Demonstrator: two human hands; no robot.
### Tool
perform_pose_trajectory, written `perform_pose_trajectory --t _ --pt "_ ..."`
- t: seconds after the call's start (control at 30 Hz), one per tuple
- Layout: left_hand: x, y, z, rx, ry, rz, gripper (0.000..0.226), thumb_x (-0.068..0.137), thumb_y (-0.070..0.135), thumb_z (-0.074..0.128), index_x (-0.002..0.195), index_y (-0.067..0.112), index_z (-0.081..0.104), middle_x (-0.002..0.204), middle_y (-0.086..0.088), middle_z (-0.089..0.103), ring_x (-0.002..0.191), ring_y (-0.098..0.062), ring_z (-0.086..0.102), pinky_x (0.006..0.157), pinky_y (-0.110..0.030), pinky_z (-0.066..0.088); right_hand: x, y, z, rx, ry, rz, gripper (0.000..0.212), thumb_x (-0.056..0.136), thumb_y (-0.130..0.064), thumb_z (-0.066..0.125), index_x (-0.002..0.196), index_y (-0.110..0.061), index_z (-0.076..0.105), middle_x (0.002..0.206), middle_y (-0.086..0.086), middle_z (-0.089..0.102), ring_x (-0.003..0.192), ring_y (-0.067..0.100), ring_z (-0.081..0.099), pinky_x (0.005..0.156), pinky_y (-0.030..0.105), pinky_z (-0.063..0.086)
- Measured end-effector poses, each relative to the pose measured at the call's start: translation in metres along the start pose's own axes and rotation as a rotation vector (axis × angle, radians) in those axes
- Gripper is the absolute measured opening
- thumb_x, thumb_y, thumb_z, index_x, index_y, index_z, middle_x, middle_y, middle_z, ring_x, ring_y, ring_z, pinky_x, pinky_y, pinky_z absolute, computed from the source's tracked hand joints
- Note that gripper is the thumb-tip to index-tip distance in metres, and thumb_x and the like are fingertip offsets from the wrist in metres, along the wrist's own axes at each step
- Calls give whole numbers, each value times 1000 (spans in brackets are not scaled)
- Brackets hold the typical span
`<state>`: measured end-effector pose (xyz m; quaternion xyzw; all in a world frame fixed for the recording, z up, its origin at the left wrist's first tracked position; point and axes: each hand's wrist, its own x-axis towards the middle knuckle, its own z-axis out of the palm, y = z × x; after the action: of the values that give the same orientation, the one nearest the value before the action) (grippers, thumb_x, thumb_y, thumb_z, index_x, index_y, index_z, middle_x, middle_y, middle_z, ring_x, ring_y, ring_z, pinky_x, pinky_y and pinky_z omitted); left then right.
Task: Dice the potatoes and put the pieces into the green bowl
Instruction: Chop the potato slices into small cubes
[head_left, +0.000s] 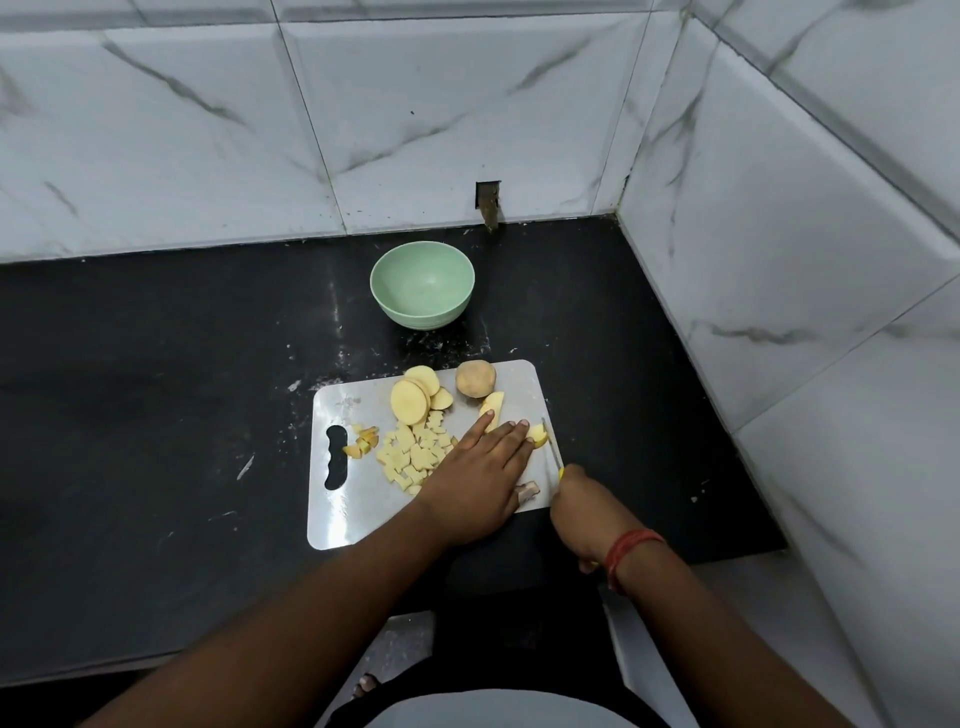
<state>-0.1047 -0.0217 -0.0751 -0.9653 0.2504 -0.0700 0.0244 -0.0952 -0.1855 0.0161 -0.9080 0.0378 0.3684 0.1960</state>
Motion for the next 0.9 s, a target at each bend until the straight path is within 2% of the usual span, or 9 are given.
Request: perform_pose_trajectory --t 0.07,0.17,0.4,0.6,0.67,0.73,0.8,0.87,0.9 --pt "1 1 -1 8 -8 -3 64 104 49 32 147 6 48 156 -16 44 145 -29 40 125 -47 8 1 0 0 14 7 11 26 97 -5 36 122 -4 39 99 15 50 72 33 60 47 38 54" --pt "1 2 -1 34 -21 -14 66 104 50 28 146 5 49 156 -17 44 145 -30 39 125 -48 9 1 1 -3 20 44 28 24 98 -8 35 122 -6 40 89 11 49 71 32 63 54 41 59" --pt "1 5 -3 16 -3 -63 60 103 50 39 141 7 54 150 -15 48 140 -30 42 124 -51 19 -4 2 -2 28 42 40 28 98 -7 38 125 -5 37 88 10 46 73 31 61 47 36 54" --pt "-1 6 1 -23 14 -61 61 103 50 39 146 7 49 148 -15 48 137 -30 44 123 -49 23 -8 3 9 10 26 49 16 96 -3 38 112 -6 39 100 16 52 73 33 60 44 36 51" --pt "0 6 2 -39 18 -52 60 103 50 39 147 9 48 148 -15 49 137 -30 45 123 -49 24 -5 3 12 12 7 73 19 97 -5 39 117 -5 37 107 17 55 83 34 63 53 39 55" --pt "1 6 2 -44 25 -41 59 103 49 40 147 10 48 147 -15 49 136 -29 45 123 -48 24 -3 6 15 7 -10 63 28 100 -10 37 127 -2 37 111 15 55 100 33 62 77 41 55" --pt "2 5 1 -40 35 -32 58 103 48 42 146 10 50 145 -15 51 135 -29 46 124 -47 24 -2 9 17 2 7 -25 35 99 -10 37 132 1 37 117 18 56 106 35 60 84 39 52" --pt "2 5 0 -36 47 -28 57 103 48 43 145 10 52 143 -14 53 134 -28 48 124 -46 24 -3 11 15 -6 29 -38 33 98 -8 39 130 0 38 114 20 56 98 35 62 75 39 54" --pt "2 5 1 -41 53 -27 57 103 47 43 144 9 53 143 -14 54 133 -27 48 124 -45 24 -3 12 14 1 37 -14 30 97 -6 40 127 -1 38 107 19 56 87 35 63 64 38 55"
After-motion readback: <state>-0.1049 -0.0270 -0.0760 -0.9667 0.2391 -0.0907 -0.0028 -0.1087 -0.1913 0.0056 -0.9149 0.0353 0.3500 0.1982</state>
